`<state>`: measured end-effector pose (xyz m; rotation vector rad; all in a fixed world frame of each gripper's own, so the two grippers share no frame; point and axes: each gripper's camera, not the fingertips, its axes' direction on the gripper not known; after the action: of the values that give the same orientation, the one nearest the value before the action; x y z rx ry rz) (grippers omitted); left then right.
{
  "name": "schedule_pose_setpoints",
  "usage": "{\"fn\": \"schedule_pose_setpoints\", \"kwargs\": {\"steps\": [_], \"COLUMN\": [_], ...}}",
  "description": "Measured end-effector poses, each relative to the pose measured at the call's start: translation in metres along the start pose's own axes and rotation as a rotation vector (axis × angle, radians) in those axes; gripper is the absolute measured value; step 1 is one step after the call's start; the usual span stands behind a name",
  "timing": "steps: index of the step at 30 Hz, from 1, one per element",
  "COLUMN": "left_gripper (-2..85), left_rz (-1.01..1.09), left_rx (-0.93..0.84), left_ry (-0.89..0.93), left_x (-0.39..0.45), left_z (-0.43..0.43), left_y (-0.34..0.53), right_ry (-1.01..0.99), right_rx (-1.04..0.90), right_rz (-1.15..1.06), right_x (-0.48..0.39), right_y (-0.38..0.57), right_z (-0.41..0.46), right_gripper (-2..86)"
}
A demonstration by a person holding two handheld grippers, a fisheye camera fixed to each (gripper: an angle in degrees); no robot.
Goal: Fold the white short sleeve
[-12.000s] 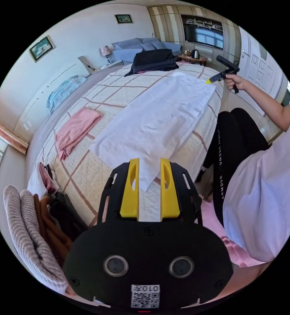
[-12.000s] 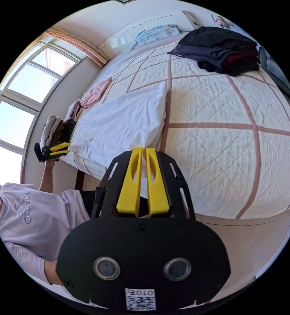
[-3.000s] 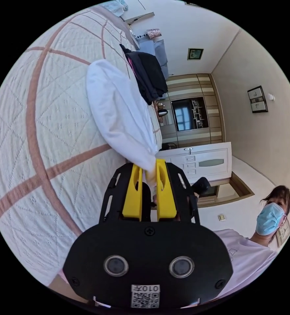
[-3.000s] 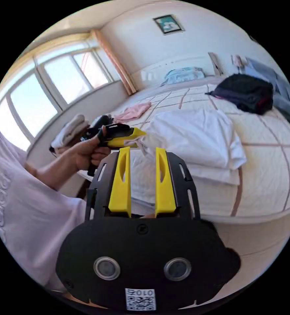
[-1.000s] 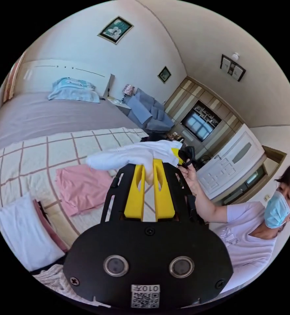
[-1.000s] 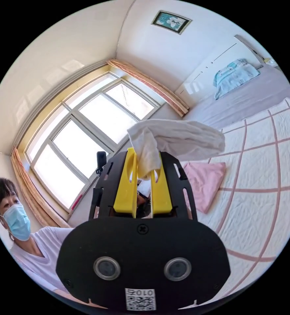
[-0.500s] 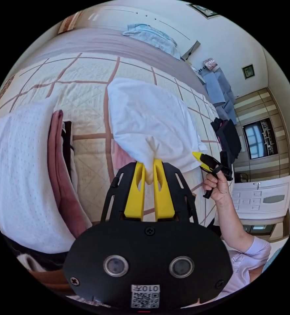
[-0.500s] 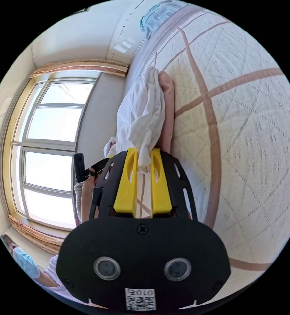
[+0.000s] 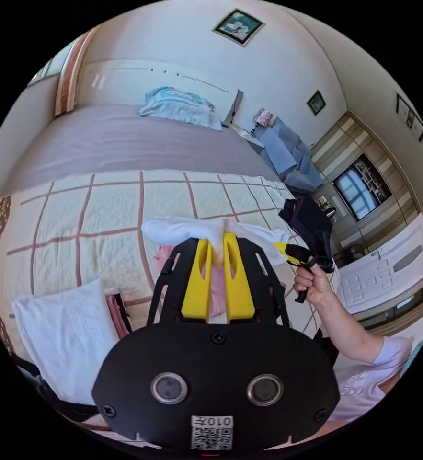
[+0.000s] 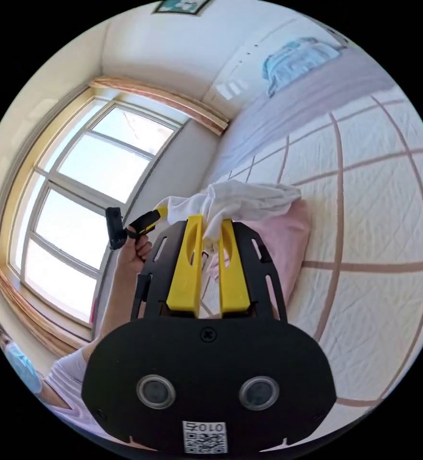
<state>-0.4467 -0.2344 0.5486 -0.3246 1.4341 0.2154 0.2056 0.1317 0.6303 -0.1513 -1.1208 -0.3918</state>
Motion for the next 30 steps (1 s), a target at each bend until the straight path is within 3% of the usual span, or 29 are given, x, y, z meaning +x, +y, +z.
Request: {"fn": "schedule_pose_setpoints", "kwargs": {"steps": [3, 7, 10, 15, 20, 23, 26, 30], "left_gripper": [6.4, 6.1, 5.7, 5.0, 3.3, 1.3, 0.5, 0.7], "left_rz": [-0.059, -0.229, -0.322, -0.292, -0.202, -0.044, 0.041, -0.039], "left_rx": [-0.013, -0.253, -0.193, -0.226, -0.212, -0.137, -0.070, -0.260], "left_ry": [0.046, 0.049, 0.117, 0.077, -0.183, -0.424, -0.360, -0.338], "left_x": [0.004, -0.019, -0.028, -0.002, 0.057, 0.123, 0.152, 0.131], "left_z": [0.001, 0.080, 0.088, 0.084, 0.067, 0.055, 0.069, 0.131], "left_y": [0.018, 0.069, 0.100, 0.104, 0.110, 0.107, 0.093, 0.094], "right_ry": [0.064, 0.062, -0.039, -0.023, 0.136, 0.221, 0.153, 0.153], "right_rx": [-0.036, -0.199, -0.129, -0.144, -0.098, -0.061, -0.084, 0.015], "right_rz": [-0.028, 0.231, 0.283, 0.257, 0.174, 0.098, 0.053, -0.062], "right_x": [-0.004, 0.048, 0.058, 0.040, 0.006, -0.020, -0.045, -0.087], "right_y": [0.019, 0.077, 0.104, 0.115, 0.141, 0.157, 0.176, 0.224], "right_z": [0.005, 0.044, 0.046, 0.044, -0.007, -0.034, -0.052, -0.107], "right_gripper": [6.8, 7.0, 7.1, 7.8, 6.6, 6.6, 6.5, 6.3]}}
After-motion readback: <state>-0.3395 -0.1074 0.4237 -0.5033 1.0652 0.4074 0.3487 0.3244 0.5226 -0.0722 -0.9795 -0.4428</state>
